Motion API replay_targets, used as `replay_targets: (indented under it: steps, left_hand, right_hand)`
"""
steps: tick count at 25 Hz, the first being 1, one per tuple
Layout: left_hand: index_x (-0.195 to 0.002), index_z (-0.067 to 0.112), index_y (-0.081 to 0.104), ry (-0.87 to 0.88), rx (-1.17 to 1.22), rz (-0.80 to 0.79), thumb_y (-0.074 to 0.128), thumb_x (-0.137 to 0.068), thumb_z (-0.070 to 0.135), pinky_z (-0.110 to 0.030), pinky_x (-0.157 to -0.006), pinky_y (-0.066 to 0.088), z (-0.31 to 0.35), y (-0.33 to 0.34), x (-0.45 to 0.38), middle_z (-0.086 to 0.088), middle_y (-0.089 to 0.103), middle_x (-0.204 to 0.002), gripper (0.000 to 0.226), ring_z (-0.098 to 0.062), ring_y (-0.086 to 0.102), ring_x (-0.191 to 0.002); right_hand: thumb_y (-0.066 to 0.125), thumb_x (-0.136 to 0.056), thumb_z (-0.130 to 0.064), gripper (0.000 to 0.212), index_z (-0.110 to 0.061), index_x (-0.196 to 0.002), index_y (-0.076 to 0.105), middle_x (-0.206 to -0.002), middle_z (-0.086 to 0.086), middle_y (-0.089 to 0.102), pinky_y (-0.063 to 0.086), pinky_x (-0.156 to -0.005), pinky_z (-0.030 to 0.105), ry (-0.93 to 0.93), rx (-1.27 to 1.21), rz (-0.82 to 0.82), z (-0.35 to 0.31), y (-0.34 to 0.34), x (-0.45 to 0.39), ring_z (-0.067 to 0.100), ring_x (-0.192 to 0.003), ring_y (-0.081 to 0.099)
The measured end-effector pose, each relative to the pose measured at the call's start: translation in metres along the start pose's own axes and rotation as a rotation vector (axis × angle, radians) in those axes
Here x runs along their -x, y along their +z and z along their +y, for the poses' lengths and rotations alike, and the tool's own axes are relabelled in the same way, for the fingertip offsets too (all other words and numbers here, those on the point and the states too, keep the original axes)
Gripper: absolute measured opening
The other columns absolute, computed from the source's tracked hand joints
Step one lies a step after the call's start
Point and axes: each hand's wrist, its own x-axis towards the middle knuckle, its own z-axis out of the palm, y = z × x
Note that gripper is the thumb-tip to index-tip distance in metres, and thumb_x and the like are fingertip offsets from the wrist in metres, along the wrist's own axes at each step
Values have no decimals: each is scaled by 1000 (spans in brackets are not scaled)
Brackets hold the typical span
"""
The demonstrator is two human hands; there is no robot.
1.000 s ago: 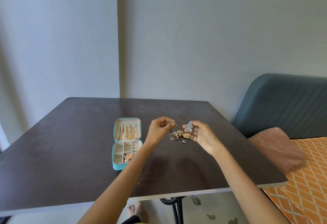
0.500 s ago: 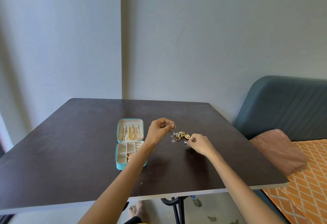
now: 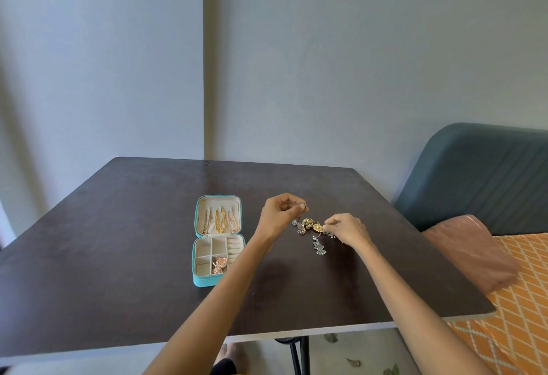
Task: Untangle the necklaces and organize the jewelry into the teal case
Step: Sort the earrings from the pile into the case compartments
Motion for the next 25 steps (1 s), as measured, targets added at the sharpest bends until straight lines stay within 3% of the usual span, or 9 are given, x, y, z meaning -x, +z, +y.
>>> replay_targets:
  steps: [5, 9, 12, 17, 20, 25]
  left_hand:
    - [-84, 8, 66, -17, -3, -9, 63, -87, 4, -14, -66, 48, -4, 4, 5, -6, 70, -80, 6, 0, 62, -64]
    - [-84, 8, 66, -3, -6, -10, 62, -87, 4, -15, -67, 49, 0, 0, 6, -4, 70, -79, 6, -3, 62, -65]
    - [-84, 9, 66, 13, -12, -3, 63, -86, 4, -25, -73, 51, 7, -5, 7, -5, 71, -80, 6, -14, 60, -69]
    - [-84, 11, 67, 31, -17, 25, 63, -86, 5, -23, -71, 51, 27, -18, 15, -1, 72, -79, 7, -6, 61, -65]
    - [-83, 12, 66, 34, 32, 37, 62, -87, 4, -17, -67, 52, 42, -32, 24, 3, 72, -75, 9, -4, 61, -63]
    - [-92, 4, 65, 31, 65, 35, 63, -87, 4, -25, -73, 55, 62, -57, 35, -5, 71, -83, 5, -13, 64, -69]
  right_hand:
    - [64, -85, -26, 11, -25, -85, 75, -99, -7, 72, 45, -72, 26, -32, 7, 46, 0, -1, 1, 18, -98, 64]
    - [65, -87, -25, 9, -23, -85, 74, -90, -9, 71, 45, -67, 18, -149, -394, 26, -8, -15, 7, -2, -81, 59]
    - [62, -90, -20, 11, -19, -85, 73, -92, -1, 71, 49, -67, 14, -178, -705, -49, -22, -26, 17, 3, -77, 61]
    - [60, -90, -14, 13, -8, -93, 71, -93, 6, 72, 52, -69, 19, -309, -1223, -206, -55, -28, 42, 7, -74, 63]
    - [59, -89, -13, 12, -8, -91, 70, -81, -1, 68, 51, -68, 19, -323, -1402, -217, -79, -19, 56, 7, -69, 59]
    - [60, -86, -16, 12, -9, -90, 69, -61, -5, 54, 48, -59, 16, -290, -1501, -281, -107, -1, 76, 6, -60, 50]
